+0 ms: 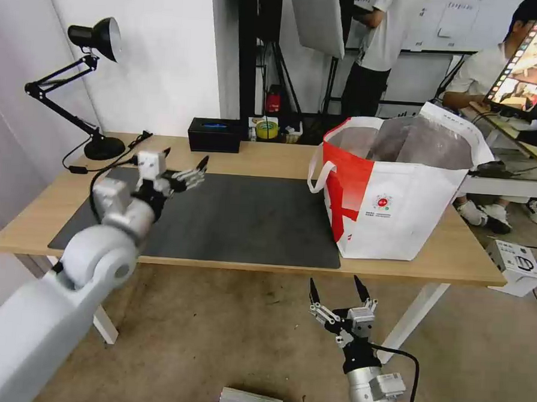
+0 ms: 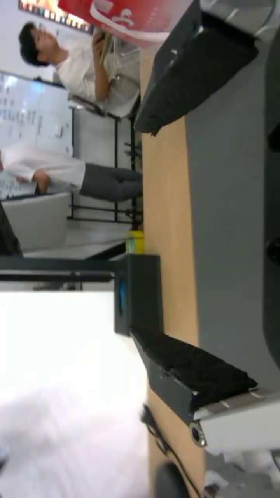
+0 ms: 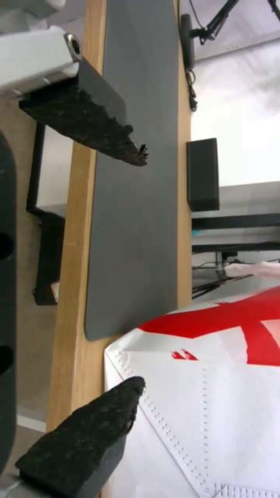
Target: Pick up the trash from the table and place it into the takeout bag.
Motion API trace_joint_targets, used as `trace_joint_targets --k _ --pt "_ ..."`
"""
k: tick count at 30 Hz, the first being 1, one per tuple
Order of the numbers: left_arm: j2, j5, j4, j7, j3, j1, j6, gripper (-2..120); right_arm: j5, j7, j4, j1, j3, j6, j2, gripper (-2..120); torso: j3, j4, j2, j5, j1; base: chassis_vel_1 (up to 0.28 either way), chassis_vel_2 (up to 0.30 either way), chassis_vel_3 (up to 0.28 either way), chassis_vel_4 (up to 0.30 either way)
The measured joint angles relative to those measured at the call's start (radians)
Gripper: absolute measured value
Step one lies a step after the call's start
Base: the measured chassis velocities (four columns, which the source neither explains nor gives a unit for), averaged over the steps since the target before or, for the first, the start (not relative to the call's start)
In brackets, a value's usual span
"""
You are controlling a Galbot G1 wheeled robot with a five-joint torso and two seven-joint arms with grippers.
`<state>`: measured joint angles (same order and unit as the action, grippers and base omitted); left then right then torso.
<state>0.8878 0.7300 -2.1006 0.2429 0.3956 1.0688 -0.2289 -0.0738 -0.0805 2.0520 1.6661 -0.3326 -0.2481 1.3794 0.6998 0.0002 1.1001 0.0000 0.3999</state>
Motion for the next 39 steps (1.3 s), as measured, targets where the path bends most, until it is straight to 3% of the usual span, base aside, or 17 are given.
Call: trace_joint_targets --k 5,9,12,19,29,39 --pt "0.127 -0.089 -0.070 -0.017 0.098 0.166 0.005 100 0.000 0.000 0.000 0.000 0.000 0.000 0.000 100 0.000 -0.0002 0.000 0.0001 0.000 0.000 0.000 0.000 0.000" --pt "0.172 -0.144 -0.094 -0.038 0.116 0.232 0.019 100 0.000 0.000 0.000 0.000 0.000 0.000 0.000 100 0.000 -0.0001 0.000 0.0001 0.000 0.000 0.000 0.000 0.000" --pt "0.256 -0.243 -0.121 -0.092 0.137 0.331 0.054 100 0.000 0.000 0.000 0.000 0.000 0.000 0.000 100 0.000 -0.0002 0.000 0.0002 0.000 0.000 0.000 0.000 0.000" --pt "0.349 -0.400 -0.136 -0.154 0.139 0.444 0.117 100 0.000 0.000 0.000 0.000 0.000 0.000 0.000 100 0.000 -0.0003 0.000 0.0003 0.000 0.000 0.000 0.000 0.000" --pt "0.486 -0.635 -0.075 -0.215 0.119 0.558 0.231 100 0.000 0.000 0.000 0.000 0.000 0.000 0.000 100 0.000 -0.0002 0.000 0.0002 0.000 0.000 0.000 0.000 0.000" --pt "0.531 -0.689 -0.012 -0.224 0.076 0.569 0.289 100 0.000 0.000 0.000 0.000 0.000 0.000 0.000 100 0.000 -0.0003 0.000 0.0001 0.000 0.000 0.000 0.000 0.000"
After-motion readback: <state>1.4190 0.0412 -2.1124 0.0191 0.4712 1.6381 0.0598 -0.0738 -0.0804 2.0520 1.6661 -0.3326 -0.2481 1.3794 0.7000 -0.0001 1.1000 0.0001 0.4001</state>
